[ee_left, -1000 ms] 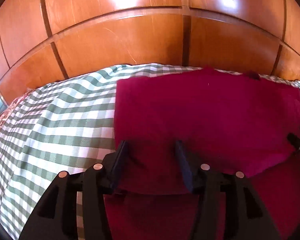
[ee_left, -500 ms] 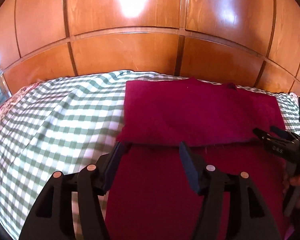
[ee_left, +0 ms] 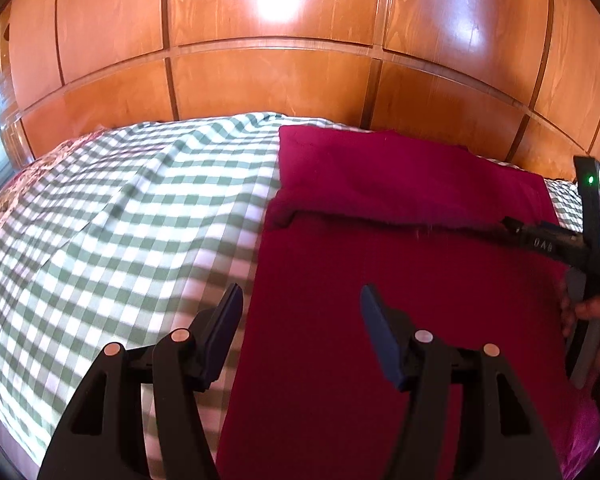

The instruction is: Fold small clothes

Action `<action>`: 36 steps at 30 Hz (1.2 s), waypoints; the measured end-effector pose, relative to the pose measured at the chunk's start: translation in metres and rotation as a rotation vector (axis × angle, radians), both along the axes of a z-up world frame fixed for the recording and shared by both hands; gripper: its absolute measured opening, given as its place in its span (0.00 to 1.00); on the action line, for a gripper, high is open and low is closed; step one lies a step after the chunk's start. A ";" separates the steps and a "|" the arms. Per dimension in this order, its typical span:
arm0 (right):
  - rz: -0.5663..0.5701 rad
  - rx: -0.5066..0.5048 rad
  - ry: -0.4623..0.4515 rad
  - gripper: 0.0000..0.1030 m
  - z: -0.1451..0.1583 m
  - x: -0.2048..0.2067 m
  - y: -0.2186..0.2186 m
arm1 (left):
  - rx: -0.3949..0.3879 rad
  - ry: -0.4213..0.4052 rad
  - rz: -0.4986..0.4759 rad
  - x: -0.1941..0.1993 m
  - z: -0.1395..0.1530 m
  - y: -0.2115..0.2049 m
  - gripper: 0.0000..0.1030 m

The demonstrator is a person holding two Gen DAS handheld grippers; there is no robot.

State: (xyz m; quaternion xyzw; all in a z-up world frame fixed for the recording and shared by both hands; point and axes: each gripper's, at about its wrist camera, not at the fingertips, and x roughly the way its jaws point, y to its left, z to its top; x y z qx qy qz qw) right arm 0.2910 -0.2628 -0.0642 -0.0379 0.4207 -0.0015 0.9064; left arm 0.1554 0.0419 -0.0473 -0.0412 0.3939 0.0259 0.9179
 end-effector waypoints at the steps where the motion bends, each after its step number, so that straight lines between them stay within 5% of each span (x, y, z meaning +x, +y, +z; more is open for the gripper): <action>1: -0.013 -0.001 -0.008 0.96 0.003 -0.003 -0.001 | -0.001 0.002 0.001 -0.003 0.000 0.002 0.61; 15: -0.060 0.065 0.130 0.96 0.012 -0.087 -0.063 | -0.049 0.086 0.008 -0.052 -0.019 0.047 0.61; 25: -0.019 0.283 0.243 0.94 0.005 -0.215 -0.107 | -0.134 0.175 -0.186 -0.112 -0.030 0.058 0.44; 28: 0.003 0.288 0.266 0.83 0.006 -0.242 -0.104 | -0.155 0.200 -0.252 -0.128 -0.031 0.051 0.41; 31: 0.026 0.282 0.296 0.61 0.007 -0.264 -0.099 | -0.152 0.226 -0.291 -0.135 -0.036 0.040 0.29; 33: 0.043 0.279 0.314 0.34 0.008 -0.268 -0.097 | -0.153 0.219 -0.309 -0.137 -0.033 0.035 0.14; 36: 0.060 0.328 0.321 0.10 0.016 -0.260 -0.099 | -0.205 0.197 -0.320 -0.134 -0.021 0.038 0.12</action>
